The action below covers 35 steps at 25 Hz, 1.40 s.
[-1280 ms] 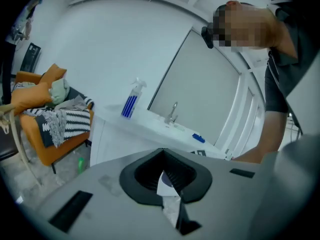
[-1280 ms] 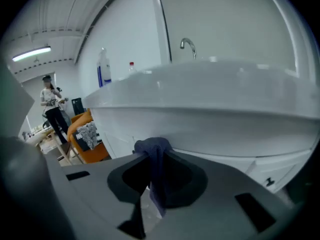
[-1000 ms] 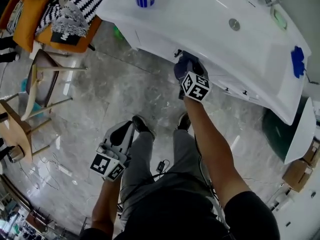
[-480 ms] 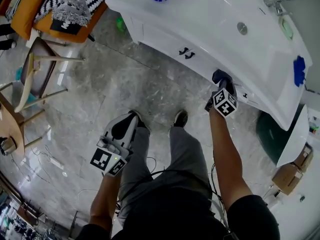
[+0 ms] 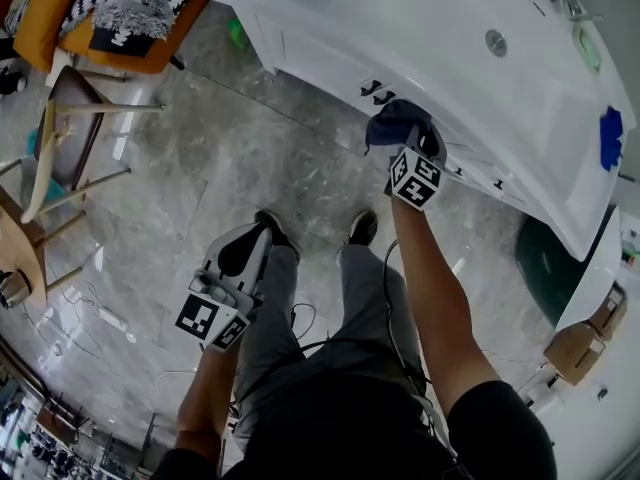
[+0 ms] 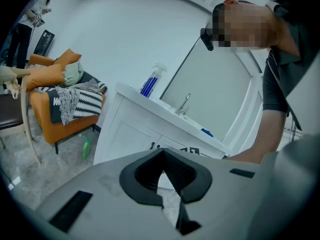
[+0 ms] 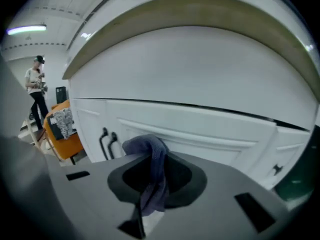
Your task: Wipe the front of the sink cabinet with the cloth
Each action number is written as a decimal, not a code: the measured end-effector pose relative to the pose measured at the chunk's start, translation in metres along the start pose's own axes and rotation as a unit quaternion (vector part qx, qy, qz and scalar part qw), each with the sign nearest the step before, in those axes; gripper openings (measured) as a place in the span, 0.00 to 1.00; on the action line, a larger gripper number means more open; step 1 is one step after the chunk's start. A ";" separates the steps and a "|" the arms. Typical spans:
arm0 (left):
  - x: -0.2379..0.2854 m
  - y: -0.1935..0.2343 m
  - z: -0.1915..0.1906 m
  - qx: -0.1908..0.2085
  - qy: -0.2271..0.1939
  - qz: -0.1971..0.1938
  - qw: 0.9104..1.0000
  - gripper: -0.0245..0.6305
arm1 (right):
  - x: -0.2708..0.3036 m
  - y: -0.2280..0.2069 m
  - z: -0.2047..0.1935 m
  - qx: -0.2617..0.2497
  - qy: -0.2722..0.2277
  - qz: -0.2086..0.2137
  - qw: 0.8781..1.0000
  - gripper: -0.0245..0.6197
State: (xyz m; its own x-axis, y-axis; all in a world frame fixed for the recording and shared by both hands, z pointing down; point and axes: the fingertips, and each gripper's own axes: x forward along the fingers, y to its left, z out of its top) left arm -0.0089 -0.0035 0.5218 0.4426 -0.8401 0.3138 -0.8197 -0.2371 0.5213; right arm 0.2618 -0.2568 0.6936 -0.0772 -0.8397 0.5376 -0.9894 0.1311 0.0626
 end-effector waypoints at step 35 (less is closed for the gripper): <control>0.094 0.083 -0.124 -0.050 -0.058 0.107 0.991 0.04 | 0.079 -0.003 -0.119 0.013 0.071 0.010 0.997 0.11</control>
State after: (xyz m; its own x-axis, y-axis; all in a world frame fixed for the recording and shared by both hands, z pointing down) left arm 0.0095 -0.0418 0.6927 0.2134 -0.9178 0.3348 -0.8478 -0.0038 0.5302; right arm 0.2737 -0.2606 0.8356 -0.0805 -0.7539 0.6520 -0.9908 0.1318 0.0301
